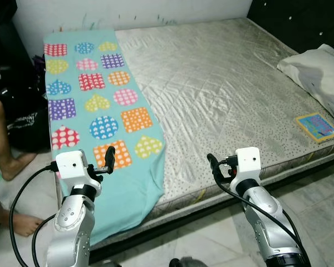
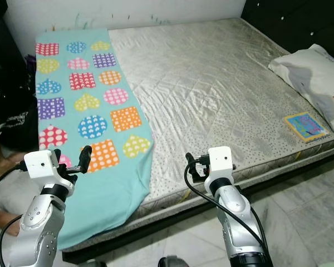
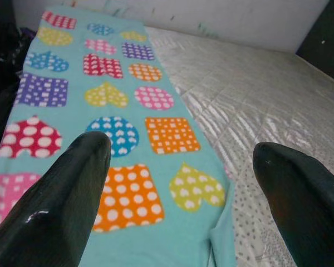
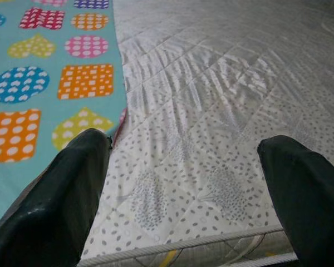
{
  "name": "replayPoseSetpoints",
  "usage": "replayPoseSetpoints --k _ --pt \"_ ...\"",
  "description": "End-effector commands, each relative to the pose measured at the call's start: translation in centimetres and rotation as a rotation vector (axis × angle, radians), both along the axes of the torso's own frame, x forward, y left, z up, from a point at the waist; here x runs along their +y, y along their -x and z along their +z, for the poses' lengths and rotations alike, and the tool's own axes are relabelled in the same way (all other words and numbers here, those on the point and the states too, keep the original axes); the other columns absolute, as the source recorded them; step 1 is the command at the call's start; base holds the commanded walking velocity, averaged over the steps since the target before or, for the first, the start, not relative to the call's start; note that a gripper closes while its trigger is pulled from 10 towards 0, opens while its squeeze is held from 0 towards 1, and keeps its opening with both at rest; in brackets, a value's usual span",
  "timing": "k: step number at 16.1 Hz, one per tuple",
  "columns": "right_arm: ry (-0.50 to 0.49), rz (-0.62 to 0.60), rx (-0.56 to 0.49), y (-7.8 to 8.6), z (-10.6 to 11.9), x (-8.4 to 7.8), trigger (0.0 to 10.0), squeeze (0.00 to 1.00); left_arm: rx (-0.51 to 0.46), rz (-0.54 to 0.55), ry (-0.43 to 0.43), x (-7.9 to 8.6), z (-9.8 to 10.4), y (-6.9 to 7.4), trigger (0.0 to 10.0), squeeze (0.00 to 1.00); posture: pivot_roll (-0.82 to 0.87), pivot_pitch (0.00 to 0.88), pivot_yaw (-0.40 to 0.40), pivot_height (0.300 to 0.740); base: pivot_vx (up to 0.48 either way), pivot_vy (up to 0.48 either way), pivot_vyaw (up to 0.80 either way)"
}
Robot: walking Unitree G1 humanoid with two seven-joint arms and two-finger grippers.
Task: Clean up the room
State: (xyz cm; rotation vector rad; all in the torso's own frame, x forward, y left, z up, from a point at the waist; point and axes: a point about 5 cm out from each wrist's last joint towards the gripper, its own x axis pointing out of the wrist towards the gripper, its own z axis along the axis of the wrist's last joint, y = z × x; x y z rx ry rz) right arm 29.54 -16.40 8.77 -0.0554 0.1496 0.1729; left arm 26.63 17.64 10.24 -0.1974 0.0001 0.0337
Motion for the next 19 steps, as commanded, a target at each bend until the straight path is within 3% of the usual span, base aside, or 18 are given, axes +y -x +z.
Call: replayPoseSetpoints --k 1,19 --pt "0.003 0.002 0.006 0.13 0.03 -0.12 10.0 0.0 0.01 0.021 -0.007 0.18 -0.1 0.24 10.0 0.0 -0.11 0.169 -0.063 0.66 0.0 0.0 0.0" --pt "0.013 0.057 -0.007 -0.48 0.55 0.45 10.0 0.0 0.019 0.133 0.005 1.04 -0.11 0.14 10.0 0.0 -0.12 0.162 -0.082 0.64 0.0 0.0 0.0"
